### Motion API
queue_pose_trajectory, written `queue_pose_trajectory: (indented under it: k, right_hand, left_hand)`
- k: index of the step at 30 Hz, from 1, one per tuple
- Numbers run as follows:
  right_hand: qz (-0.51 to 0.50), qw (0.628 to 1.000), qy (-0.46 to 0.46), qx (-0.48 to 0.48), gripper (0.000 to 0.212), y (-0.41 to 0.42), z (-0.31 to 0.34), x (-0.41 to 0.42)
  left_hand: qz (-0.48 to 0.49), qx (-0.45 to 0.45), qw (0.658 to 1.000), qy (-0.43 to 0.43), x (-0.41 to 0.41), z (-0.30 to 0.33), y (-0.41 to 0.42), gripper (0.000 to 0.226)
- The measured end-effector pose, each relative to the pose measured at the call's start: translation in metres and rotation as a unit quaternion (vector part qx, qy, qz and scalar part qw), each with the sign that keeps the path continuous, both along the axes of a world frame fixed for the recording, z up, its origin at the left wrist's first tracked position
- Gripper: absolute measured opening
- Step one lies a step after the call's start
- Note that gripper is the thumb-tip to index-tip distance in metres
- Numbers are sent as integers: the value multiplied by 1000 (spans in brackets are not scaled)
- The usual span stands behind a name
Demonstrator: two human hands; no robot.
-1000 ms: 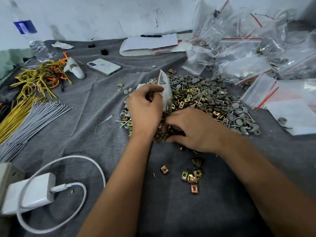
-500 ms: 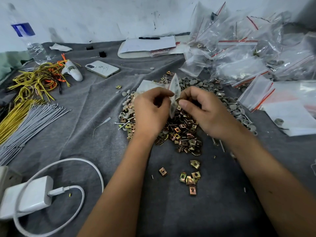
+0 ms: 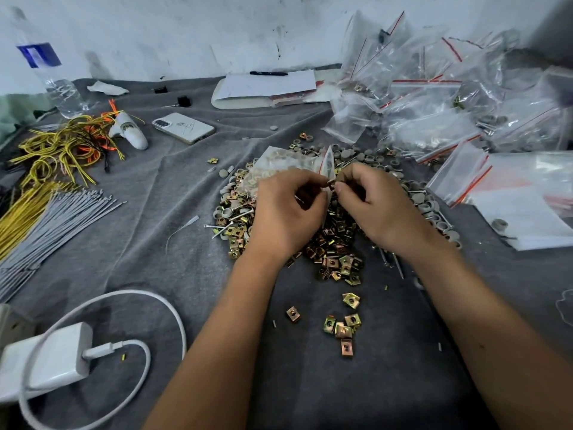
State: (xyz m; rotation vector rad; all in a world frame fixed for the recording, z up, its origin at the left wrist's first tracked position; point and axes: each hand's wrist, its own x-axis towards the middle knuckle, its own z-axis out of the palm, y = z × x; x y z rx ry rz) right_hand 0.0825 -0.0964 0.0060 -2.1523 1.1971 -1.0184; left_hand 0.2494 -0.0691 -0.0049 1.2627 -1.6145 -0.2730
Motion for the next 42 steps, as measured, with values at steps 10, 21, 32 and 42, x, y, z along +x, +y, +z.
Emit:
queue_pose_trajectory:
  k: [10, 21, 32, 42]
  right_hand:
    - [-48, 996, 13, -71, 14, 0, 0, 0]
    - [-118, 985, 117, -54, 10, -2, -1, 1]
    - [-77, 982, 82, -153, 16, 5, 7, 2]
    - [-127, 976, -47, -169, 16, 3, 8, -3]
  left_hand:
    - [25, -43, 998, -35, -10, -3, 0, 21]
    - [52, -94, 993, 43, -15, -1, 3, 27]
    - [55, -88, 992, 73, -15, -1, 2, 11]
    - [70, 4, 975, 212, -1, 5, -2, 24]
